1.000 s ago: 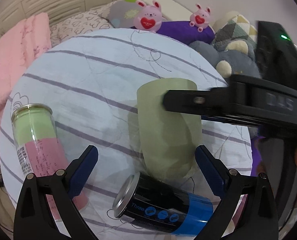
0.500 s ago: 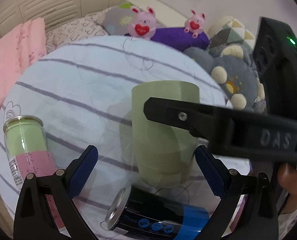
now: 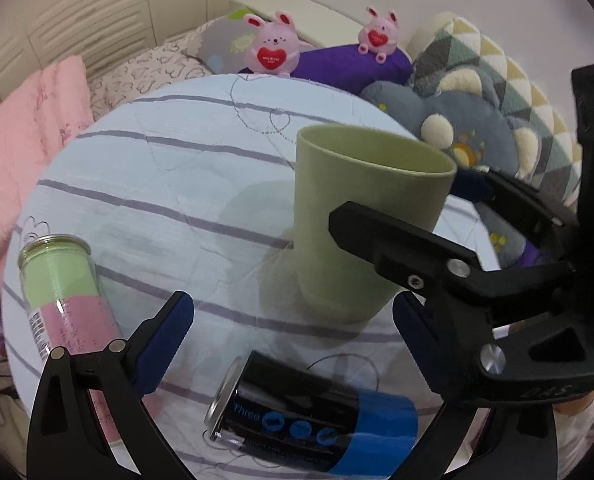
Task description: Flip cup upright
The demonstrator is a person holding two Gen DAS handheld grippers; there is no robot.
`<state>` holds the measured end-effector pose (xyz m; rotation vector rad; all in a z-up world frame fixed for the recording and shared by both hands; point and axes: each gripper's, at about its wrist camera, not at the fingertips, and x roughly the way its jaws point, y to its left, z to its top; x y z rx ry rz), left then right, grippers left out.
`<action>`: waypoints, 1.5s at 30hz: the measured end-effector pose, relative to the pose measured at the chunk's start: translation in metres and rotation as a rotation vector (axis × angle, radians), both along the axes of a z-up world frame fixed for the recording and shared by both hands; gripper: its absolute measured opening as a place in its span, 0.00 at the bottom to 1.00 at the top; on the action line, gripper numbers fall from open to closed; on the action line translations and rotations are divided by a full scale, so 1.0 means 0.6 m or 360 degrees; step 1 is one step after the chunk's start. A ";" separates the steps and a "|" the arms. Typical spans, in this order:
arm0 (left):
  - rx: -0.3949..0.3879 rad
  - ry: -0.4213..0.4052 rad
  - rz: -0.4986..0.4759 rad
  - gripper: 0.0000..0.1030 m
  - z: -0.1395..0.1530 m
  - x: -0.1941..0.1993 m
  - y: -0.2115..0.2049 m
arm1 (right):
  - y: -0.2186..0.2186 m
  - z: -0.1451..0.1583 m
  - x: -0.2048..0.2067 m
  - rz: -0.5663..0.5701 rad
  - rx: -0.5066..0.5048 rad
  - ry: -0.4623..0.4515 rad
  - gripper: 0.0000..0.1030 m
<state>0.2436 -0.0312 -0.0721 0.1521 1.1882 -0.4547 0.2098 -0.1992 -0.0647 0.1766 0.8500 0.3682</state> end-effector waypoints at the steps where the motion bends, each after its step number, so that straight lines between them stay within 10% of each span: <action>1: 0.0022 -0.0015 -0.0009 0.99 0.000 -0.006 -0.001 | 0.001 0.000 -0.006 0.0012 -0.0012 -0.0018 0.77; 15: 0.0202 -0.0112 -0.0020 1.00 -0.001 -0.048 0.003 | 0.024 0.006 -0.053 0.0086 -0.0161 -0.0081 0.79; 45: 0.0047 -0.0412 0.0107 1.00 0.109 -0.165 0.048 | 0.041 0.096 -0.161 0.0089 -0.0114 -0.0297 0.80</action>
